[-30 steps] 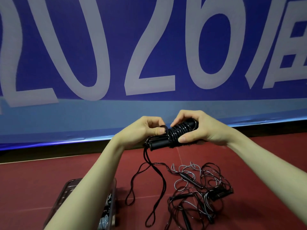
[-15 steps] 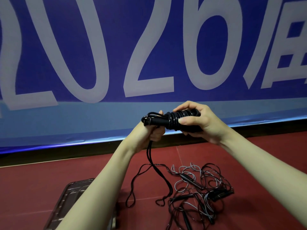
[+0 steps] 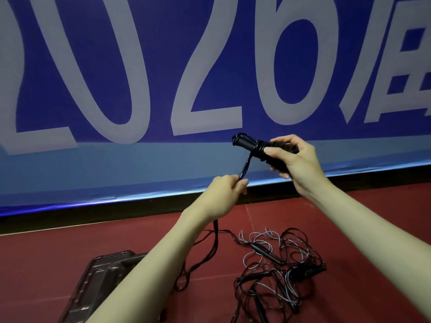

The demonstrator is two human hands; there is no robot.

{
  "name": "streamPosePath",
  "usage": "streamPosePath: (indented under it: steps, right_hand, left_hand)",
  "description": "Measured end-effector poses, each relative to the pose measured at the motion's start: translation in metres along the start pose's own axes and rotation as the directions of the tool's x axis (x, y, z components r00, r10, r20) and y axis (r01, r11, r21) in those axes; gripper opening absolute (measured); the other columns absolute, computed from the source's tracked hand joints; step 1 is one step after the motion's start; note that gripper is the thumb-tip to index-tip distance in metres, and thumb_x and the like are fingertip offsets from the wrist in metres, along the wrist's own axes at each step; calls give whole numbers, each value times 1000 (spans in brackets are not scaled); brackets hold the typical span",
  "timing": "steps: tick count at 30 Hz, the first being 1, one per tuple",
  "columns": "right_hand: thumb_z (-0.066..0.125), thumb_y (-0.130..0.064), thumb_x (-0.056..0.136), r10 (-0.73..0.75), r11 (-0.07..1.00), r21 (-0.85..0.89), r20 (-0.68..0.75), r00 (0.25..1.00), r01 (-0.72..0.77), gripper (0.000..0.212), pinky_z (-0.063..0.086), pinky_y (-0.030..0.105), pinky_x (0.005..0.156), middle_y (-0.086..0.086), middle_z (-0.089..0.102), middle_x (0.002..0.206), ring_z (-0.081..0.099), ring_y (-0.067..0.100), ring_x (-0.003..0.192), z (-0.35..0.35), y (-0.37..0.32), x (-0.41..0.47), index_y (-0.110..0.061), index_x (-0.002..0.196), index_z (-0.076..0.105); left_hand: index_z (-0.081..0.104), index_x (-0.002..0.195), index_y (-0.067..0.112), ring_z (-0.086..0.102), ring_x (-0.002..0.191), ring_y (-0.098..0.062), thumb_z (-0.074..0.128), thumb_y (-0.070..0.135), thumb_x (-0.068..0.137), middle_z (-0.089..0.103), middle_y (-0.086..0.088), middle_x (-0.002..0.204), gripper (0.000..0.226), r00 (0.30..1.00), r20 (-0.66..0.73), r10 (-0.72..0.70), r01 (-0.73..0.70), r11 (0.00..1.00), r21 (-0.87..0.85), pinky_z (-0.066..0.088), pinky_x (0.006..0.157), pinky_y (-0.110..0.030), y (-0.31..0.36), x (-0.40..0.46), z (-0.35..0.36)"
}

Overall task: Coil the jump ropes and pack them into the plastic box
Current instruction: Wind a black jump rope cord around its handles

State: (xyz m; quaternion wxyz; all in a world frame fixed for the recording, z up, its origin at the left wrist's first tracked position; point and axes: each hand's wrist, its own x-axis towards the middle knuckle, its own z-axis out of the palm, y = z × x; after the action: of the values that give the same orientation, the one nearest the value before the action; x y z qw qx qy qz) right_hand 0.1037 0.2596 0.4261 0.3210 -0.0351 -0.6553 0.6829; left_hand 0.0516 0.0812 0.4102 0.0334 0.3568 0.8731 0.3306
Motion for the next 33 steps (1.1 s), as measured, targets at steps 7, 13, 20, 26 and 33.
streamPosePath:
  steps: [7, 13, 20, 26, 33]
  right_hand:
    - [75, -5, 81, -62, 989, -134, 30, 998, 66, 23, 36, 19, 38, 15, 64, 82, 59, 15, 52, -9, 4, 1, -8, 101, 62]
    - [80, -12, 78, -172, 935, -289, 136, 976, 205, 26, 52, 24, 56, 7, 64, 86, 63, 17, 66, -6, 7, 3, -20, 96, 63]
    - [82, -15, 73, -152, 840, -441, 368, 917, 316, 30, 50, 29, 68, -9, 61, 81, 57, 10, 70, -1, 0, -9, -27, 92, 63]
    - [83, -4, 72, -45, 883, -362, 568, 822, 299, 30, 48, 22, 65, 8, 63, 82, 57, 8, 67, 0, -23, -22, -18, 92, 66]
    - [81, -9, 68, -43, 945, -224, 641, 766, 240, 32, 51, 23, 62, 18, 61, 88, 58, 13, 71, 7, -40, -30, -10, 96, 66]
  left_hand:
    - [45, 93, 10, 51, 75, -39, 30, 37, 104, 49, -9, 77, 33, 982, -117, 151, -67, 845, 531, 36, 62, -37, 11, 2, -13]
    - [53, 114, 13, 56, 89, -34, 30, 36, 104, 55, -5, 104, 34, 935, -141, 326, -159, 739, 654, 43, 66, -39, 17, -6, -27]
    - [69, 100, 17, 59, 81, -29, 54, 28, 95, 62, 0, 95, 19, 825, -248, 508, -305, 769, 562, 49, 64, -44, 13, -9, -48]
    - [73, 76, 22, 56, 71, -6, 76, 21, 79, 59, 6, 79, 5, 911, -217, 351, -334, 936, 112, 45, 68, -25, 4, -11, -65]
    - [68, 73, 19, 51, 66, -17, 61, 17, 92, 60, -2, 73, 21, 991, -16, 130, -125, 899, -420, 39, 61, -26, -14, -19, -64]
